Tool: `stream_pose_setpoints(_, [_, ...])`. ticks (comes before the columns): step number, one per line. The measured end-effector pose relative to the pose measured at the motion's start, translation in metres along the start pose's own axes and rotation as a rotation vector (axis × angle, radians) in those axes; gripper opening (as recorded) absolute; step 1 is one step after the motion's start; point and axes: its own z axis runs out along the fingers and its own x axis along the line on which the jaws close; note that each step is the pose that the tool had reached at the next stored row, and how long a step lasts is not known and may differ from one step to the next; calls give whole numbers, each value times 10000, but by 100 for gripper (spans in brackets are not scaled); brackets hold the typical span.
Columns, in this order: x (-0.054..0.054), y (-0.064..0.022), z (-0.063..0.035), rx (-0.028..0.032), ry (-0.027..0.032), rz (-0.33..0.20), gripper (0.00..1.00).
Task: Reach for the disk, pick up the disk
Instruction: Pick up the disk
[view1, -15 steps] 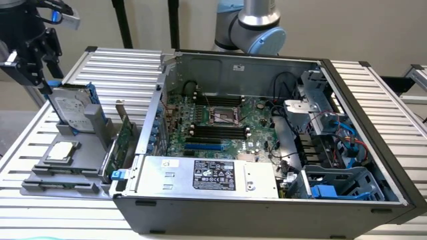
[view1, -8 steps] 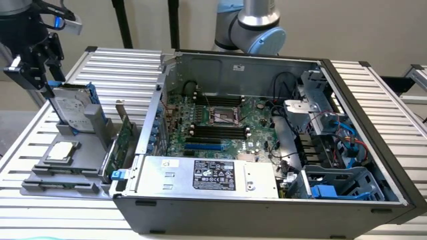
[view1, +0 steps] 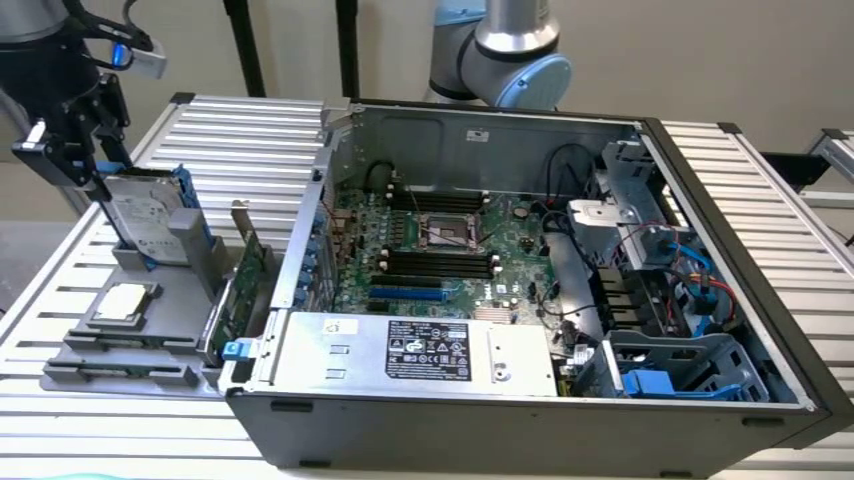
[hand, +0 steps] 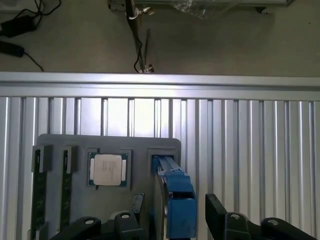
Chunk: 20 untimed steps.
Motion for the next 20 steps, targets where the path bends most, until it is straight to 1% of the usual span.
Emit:
stream_pose_setpoints(9, [-46,0,67,1,-1,1,60])
stream_pose_setpoints(13, [-67,-1,84,2,-1,0,60])
stream_pose_setpoints(20, [-71,-2,99,0,0,0,60])
